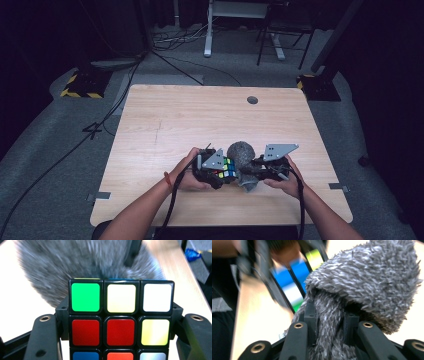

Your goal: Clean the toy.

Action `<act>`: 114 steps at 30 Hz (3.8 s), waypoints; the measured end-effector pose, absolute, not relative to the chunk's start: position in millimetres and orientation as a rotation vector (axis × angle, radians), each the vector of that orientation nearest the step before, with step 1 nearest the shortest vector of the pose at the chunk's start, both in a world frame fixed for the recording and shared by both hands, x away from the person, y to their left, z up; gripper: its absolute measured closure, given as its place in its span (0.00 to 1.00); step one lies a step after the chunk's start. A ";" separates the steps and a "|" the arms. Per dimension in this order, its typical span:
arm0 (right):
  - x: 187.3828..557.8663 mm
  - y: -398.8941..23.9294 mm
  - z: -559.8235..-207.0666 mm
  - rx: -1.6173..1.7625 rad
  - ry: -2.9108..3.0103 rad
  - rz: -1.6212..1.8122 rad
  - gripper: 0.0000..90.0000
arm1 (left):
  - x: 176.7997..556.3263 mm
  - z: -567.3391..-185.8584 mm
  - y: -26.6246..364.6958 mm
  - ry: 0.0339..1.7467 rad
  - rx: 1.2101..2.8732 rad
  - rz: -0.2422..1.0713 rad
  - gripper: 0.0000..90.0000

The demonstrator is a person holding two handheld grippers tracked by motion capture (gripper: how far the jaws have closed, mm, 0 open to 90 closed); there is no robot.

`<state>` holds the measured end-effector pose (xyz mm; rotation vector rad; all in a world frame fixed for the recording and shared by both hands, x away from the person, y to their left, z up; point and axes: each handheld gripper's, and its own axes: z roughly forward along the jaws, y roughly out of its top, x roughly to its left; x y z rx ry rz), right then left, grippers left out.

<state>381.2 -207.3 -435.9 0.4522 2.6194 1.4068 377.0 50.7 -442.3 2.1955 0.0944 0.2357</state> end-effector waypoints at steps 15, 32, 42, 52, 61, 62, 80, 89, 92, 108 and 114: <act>382.9 -202.0 -453.0 0.414 2.706 1.446 0.80 | 382.0 -443.7 55.3 0.118 2.111 0.141 0.37; 377.2 -205.8 -437.2 0.373 2.658 1.459 0.81 | 378.3 -447.6 47.7 0.077 2.204 0.206 0.37; 379.6 -198.8 -452.2 0.373 2.706 1.359 0.81 | 378.1 -439.8 52.7 0.093 2.122 0.177 0.37; 377.5 -202.6 -450.2 0.342 2.673 1.418 0.81 | 378.0 -445.8 49.7 0.089 2.170 0.230 0.37; 375.8 -211.7 -436.3 0.368 2.607 1.504 0.81 | 373.0 -448.8 42.2 0.060 2.203 0.230 0.37; 377.0 -210.8 -438.8 0.373 2.625 1.488 0.81 | 373.2 -448.0 43.2 0.066 2.192 0.232 0.37; 380.7 -201.2 -459.9 0.395 2.754 1.366 0.81 | 372.5 -438.9 46.6 0.074 2.135 0.217 0.37; 376.1 -217.4 -437.9 0.334 2.630 1.596 0.81 | 375.2 -446.1 43.0 0.098 2.174 0.231 0.37; 372.3 -214.7 -436.0 0.315 2.622 1.587 0.81 | 375.1 -447.8 41.3 0.094 2.189 0.227 0.37; 368.2 -200.6 -430.5 0.273 2.638 1.508 0.81 | 373.6 -451.2 37.5 0.076 2.235 0.225 0.37; 382.0 -215.7 -443.8 0.400 2.683 1.437 0.81 | 374.0 -439.7 46.2 0.080 2.171 0.220 0.37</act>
